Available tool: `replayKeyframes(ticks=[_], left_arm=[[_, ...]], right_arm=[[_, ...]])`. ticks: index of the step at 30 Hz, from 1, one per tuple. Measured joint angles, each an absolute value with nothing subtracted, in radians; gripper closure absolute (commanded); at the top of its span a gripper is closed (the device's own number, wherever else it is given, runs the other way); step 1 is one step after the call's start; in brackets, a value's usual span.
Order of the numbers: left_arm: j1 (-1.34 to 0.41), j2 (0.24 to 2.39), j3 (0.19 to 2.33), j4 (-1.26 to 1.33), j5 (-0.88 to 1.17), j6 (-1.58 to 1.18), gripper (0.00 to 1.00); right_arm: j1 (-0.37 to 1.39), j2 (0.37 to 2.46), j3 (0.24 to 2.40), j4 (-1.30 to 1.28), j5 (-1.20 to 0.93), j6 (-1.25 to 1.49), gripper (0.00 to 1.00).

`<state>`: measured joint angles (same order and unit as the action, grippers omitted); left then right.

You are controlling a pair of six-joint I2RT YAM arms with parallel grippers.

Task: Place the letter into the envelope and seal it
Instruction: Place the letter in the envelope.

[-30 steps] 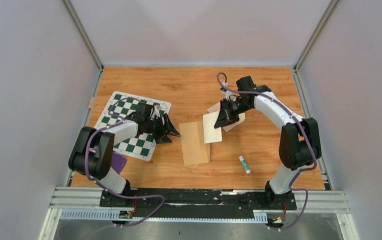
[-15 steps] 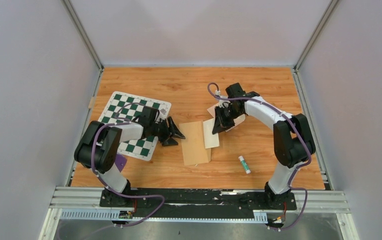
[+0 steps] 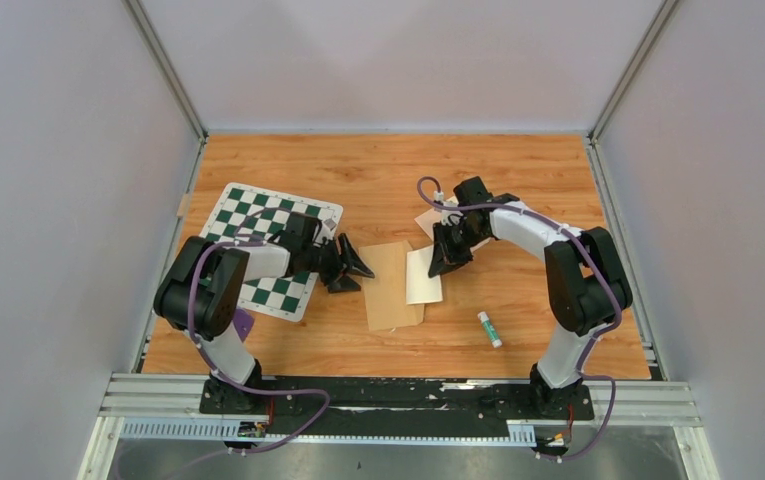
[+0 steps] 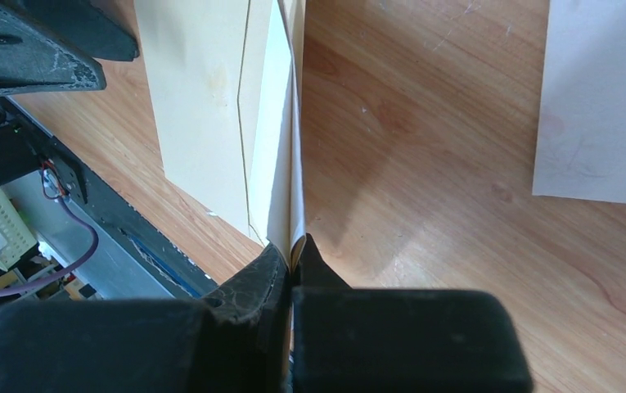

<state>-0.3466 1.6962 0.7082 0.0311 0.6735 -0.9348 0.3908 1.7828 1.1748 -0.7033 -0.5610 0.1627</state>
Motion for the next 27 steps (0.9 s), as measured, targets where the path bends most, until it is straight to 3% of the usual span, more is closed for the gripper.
replayKeyframes(ticks=[19, 27], left_arm=[[-0.345, 1.78, 0.763, 0.039, 0.759, -0.95, 0.33], [-0.353, 1.8, 0.781, 0.041, 0.774, -0.953, 0.33]], right_arm=[[0.405, 1.852, 1.148, -0.675, -0.616, 0.184, 1.0], [0.418, 1.861, 1.153, -0.695, -0.643, 0.311, 1.0]])
